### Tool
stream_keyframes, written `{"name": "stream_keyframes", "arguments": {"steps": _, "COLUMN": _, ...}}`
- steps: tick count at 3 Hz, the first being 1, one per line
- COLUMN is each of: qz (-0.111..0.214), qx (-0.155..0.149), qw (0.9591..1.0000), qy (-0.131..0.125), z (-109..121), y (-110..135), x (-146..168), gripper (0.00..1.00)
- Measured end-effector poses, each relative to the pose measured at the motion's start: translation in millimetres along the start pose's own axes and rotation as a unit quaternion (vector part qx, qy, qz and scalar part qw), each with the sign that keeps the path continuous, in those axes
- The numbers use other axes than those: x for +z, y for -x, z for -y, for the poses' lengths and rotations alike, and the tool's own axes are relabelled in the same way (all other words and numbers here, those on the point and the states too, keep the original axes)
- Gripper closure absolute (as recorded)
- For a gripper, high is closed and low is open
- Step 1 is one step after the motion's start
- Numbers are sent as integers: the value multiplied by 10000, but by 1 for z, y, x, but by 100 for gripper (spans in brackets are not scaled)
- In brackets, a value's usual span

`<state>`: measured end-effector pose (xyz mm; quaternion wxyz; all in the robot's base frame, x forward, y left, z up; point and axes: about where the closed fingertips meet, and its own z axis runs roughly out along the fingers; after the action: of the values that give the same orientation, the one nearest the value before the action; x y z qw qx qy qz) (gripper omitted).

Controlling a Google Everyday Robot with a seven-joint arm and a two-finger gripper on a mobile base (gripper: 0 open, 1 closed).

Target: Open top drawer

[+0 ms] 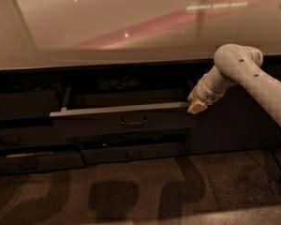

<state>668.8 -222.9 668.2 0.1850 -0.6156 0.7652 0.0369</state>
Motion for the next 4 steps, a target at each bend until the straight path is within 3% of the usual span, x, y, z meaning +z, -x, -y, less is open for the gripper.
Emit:
{"name": "stream_keyframes", "arguments": {"steps": 1, "qz": 2, "qx": -13, "qw": 10000, "qy": 0, "z": -3, "y": -1, "x": -1, "gripper": 100}}
{"name": "stream_keyframes", "arguments": {"steps": 2, "qz": 27, "qx": -481, "qw": 9974, "qy": -535, "z": -9, "y": 1, "x": -33, "gripper": 100}}
{"name": "stream_keyframes", "arguments": {"steps": 3, "qz": 271, "qx": -893, "qw": 9901, "qy": -1047, "z": -45, "y": -8, "x": -34, "gripper": 100}}
{"name": "stream_keyframes", "arguments": {"steps": 4, "qz": 161, "qx": -896, "qw": 9880, "qy": -1250, "z": -99, "y": -68, "x": -14, "gripper": 100}}
